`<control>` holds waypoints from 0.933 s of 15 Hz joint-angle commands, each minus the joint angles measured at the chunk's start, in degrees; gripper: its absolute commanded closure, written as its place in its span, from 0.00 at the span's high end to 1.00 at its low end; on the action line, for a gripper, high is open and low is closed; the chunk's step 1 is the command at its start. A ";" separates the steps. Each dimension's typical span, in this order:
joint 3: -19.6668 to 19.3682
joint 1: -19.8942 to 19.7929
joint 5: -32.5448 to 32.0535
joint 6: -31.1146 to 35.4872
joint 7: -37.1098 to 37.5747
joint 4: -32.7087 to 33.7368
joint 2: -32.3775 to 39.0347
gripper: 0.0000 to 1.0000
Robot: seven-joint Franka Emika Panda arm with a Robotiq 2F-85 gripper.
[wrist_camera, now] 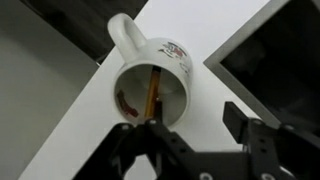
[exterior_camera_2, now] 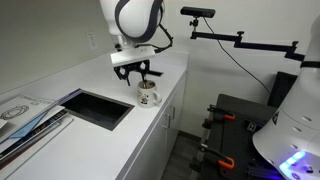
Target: Pick the marker from the cup and put it on the counter
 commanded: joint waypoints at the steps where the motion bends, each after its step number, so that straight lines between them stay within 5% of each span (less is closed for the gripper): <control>1: -3.44 2.77 1.78 1.59 4.20 0.68 0.94 0.64; 5: -5.43 3.23 1.65 2.78 5.74 -1.45 -1.10 0.69; 7: -5.70 2.83 2.30 3.16 5.09 -2.41 -1.98 0.61; 8: -5.80 2.75 2.56 3.15 5.15 -3.02 -2.44 0.46; 13: -5.88 2.44 3.81 3.34 5.65 -5.98 -4.35 0.34; 14: -5.84 2.39 3.95 3.23 5.79 -6.49 -4.75 0.37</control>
